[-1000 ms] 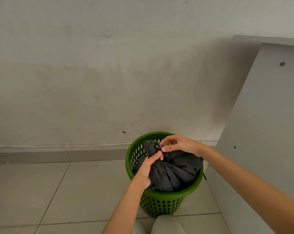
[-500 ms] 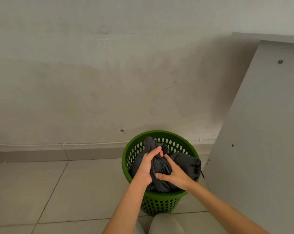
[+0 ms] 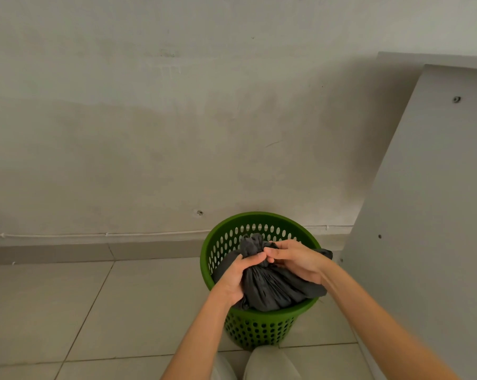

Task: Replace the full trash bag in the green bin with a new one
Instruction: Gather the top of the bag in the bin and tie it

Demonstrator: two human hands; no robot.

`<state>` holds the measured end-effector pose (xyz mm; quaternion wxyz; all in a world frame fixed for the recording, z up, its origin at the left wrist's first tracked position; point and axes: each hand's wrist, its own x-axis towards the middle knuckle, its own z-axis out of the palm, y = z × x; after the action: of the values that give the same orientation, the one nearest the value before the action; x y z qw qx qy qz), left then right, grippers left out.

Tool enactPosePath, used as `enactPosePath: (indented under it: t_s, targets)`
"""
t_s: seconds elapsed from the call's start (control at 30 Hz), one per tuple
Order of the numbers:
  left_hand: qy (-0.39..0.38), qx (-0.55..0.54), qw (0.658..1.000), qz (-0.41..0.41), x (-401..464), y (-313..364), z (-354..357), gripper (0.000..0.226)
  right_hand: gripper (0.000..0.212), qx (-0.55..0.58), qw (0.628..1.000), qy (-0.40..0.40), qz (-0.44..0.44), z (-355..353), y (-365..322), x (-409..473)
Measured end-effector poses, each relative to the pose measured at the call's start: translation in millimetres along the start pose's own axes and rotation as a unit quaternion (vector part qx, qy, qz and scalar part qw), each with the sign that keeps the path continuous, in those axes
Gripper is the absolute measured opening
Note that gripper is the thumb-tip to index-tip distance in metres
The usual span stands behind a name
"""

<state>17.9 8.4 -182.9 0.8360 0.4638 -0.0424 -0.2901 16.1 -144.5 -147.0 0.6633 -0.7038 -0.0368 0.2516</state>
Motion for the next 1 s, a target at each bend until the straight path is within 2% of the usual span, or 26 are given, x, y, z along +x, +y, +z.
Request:
enactPosePath:
  t_s: [0.2,0.27,0.37,0.5,0.6,0.73,0.83,0.9,1.0]
  targets:
    - [-0.016,0.061,0.998,-0.010,0,-1,-2,0.005,0.028,0.007,0.999,-0.035,0.027,-2,0,0]
    - [-0.018,0.096,0.995,-0.017,0,0,1,0.013,0.031,-0.002,0.999,-0.037,0.028,-1,1,1]
    - [0.001,0.087,0.996,-0.022,1,-3,2,0.017,0.020,0.005,0.999,-0.013,0.040,2,1,1]
    - [0.039,0.049,0.997,-0.041,2,-2,7,0.015,0.023,0.008,0.997,0.065,0.044,12,-3,1]
    - [0.055,0.076,0.995,-0.037,4,-2,7,0.032,0.022,0.006,0.992,0.123,0.038,17,-5,3]
    - [0.053,0.163,0.985,-0.012,5,-3,9,0.052,0.027,-0.068,0.982,0.175,0.000,15,-7,1]
    - [0.043,0.214,0.976,0.017,7,-2,10,0.081,0.027,-0.108,0.974,0.197,-0.024,13,-7,0]
    - [0.030,0.239,0.970,0.033,8,-1,10,0.076,0.023,-0.168,0.971,0.166,-0.020,7,-8,-1]
    - [-0.002,0.246,0.968,0.046,6,-1,7,0.076,0.020,-0.261,0.964,0.050,0.007,-9,-14,-7]
